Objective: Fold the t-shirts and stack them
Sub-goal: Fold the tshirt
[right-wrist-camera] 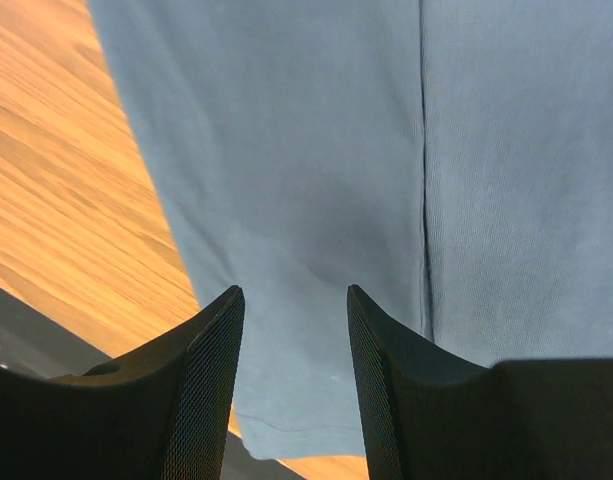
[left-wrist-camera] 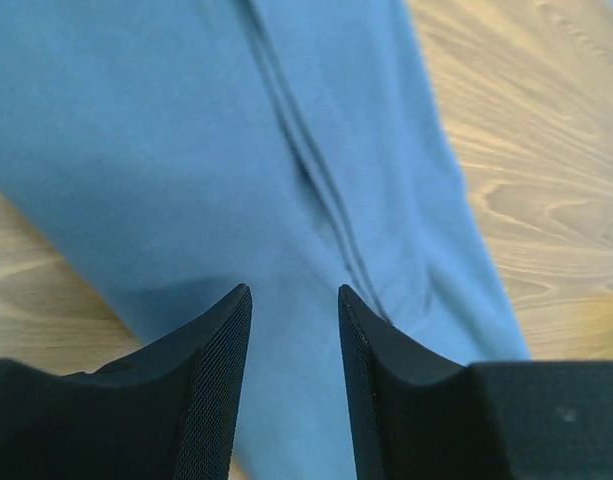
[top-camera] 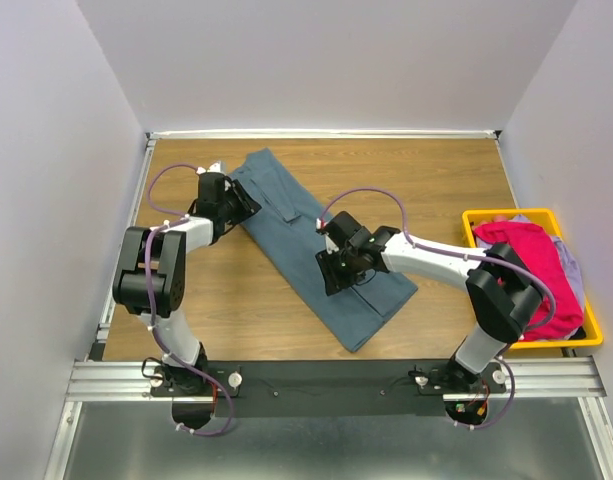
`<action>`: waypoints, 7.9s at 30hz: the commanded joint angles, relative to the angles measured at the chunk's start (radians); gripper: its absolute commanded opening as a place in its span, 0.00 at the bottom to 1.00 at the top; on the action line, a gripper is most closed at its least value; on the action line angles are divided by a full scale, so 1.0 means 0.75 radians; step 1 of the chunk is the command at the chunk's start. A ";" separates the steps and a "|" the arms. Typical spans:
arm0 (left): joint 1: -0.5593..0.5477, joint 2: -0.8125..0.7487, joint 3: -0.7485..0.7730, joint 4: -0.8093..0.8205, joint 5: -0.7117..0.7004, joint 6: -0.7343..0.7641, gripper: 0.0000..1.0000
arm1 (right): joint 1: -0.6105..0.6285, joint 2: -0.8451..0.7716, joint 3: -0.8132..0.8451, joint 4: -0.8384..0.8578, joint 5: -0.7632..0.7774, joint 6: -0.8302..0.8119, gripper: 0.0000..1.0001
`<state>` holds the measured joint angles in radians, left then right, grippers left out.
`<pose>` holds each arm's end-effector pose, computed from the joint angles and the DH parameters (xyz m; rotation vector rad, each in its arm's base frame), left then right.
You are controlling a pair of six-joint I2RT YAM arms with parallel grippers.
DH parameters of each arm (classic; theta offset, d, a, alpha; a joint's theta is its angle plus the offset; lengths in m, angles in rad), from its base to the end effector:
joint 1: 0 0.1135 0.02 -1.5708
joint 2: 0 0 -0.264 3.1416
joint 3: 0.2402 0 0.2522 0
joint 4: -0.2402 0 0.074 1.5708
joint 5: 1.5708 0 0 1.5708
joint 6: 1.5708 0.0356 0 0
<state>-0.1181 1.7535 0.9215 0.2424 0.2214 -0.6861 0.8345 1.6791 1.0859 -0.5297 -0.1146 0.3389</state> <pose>0.3642 -0.0511 0.1720 -0.4967 2.1731 -0.6928 0.2203 0.2491 0.1902 -0.7198 2.6966 0.4852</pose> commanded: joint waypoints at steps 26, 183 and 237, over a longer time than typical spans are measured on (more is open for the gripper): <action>0.016 0.635 0.923 -0.752 -0.070 0.093 0.38 | 0.018 0.269 0.104 0.009 -0.240 0.041 0.54; -1.166 -0.605 -0.306 -1.160 -0.461 -0.785 0.66 | -0.284 -0.353 -0.566 -0.010 -0.050 0.201 0.03; -1.185 -0.896 -0.263 -1.404 -0.285 -0.644 0.00 | -0.284 -0.484 -0.254 -0.372 -0.161 0.252 0.01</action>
<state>-1.0920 1.1263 0.7052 -0.7895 -0.0135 -1.2556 0.6216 1.2854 0.7326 -0.7448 -0.2672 0.5240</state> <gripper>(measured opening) 0.014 0.014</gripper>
